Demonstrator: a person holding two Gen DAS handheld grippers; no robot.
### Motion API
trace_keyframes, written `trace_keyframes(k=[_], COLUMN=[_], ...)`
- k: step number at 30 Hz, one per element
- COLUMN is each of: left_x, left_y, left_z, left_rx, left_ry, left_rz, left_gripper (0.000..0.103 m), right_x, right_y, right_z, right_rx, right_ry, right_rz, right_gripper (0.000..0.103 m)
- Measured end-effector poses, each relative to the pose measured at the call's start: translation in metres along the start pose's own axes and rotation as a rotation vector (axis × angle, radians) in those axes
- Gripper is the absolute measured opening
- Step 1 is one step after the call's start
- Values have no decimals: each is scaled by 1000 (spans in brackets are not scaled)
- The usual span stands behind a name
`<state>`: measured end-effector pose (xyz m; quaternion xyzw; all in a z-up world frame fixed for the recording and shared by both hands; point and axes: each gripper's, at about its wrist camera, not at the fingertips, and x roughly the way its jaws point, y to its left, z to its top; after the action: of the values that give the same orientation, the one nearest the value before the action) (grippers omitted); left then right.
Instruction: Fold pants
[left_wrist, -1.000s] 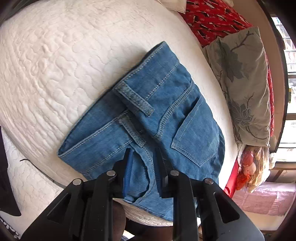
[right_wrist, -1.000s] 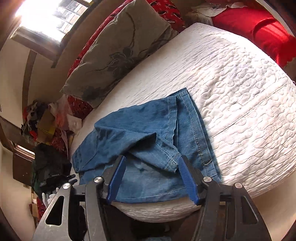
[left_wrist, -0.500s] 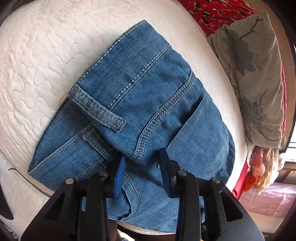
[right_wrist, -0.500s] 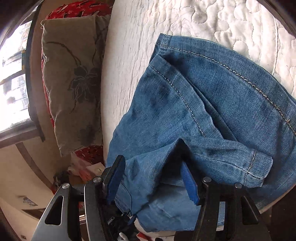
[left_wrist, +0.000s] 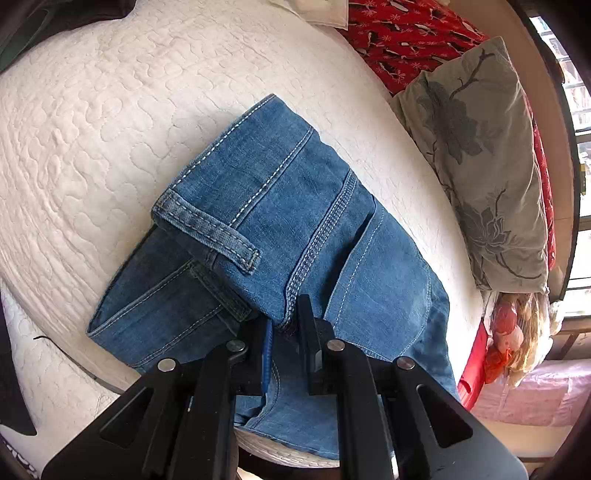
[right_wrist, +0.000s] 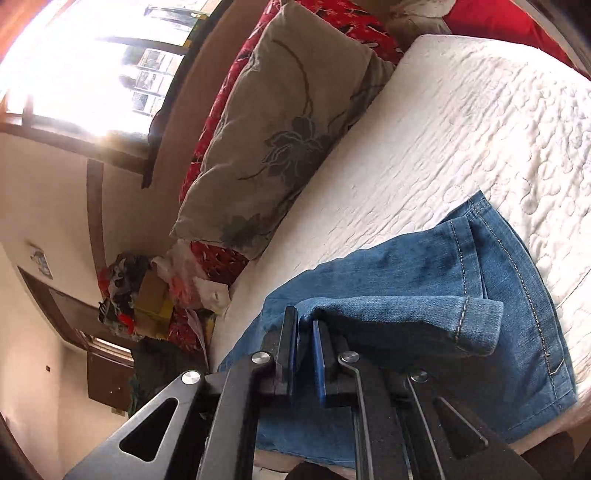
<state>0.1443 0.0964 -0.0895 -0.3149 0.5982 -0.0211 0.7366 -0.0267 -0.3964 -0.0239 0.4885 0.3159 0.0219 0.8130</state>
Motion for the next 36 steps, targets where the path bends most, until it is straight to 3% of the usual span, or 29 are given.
trace_keyframes(k=[5, 8, 10, 12, 13, 15, 17, 18, 21, 25, 28, 32, 34, 36], left_x=[-11, 3, 13, 13, 11, 5, -1, -2, -6, -3, 0, -3, -4, 0], left_y=[21, 41, 55, 59, 56, 47, 39, 38, 39, 41, 39, 34, 33, 37], left_z=[-29, -44, -45, -43, -41, -41, -42, -43, -43, -42, -44, -46, -49, -53], left_rx=[11, -11, -54, -76, -67, -35, -10, -6, -6, -15, -23, -23, -11, -5], left_ry=[2, 57, 98, 109, 101, 78, 60, 56, 51, 61, 69, 64, 64, 74], left_rz=[0, 23, 13, -3, 3, 24, 34, 36, 29, 39, 49, 39, 41, 48], left_gripper=[10, 10, 10, 10, 10, 10, 10, 10, 10, 10, 10, 10, 10, 10], right_x=[-33, -37, -40, -43, -45, -51, -53, -54, -51, -33, -18, -50, -66, -70], right_y=[-10, -48, -77, -98, -99, -89, -77, -76, -86, -103, -94, -53, -37, -35], right_z=[-26, -50, -60, -59, -57, -49, -41, -39, -41, -49, -36, -4, -6, -24], right_rx=[-51, -13, 69, 180, 198, 118, 6, -18, 1, 55, -81, -259, -374, -519], right_ry=[58, 138, 142, 121, 101, 62, 49, 52, 78, 135, 163, 39, 23, 51], right_rz=[27, -70, -119, -98, -97, -132, -220, -250, -304, -278, -334, -308, -320, -407], right_gripper=[12, 12, 13, 15, 21, 35, 61, 61, 61, 58, 15, 16, 16, 18])
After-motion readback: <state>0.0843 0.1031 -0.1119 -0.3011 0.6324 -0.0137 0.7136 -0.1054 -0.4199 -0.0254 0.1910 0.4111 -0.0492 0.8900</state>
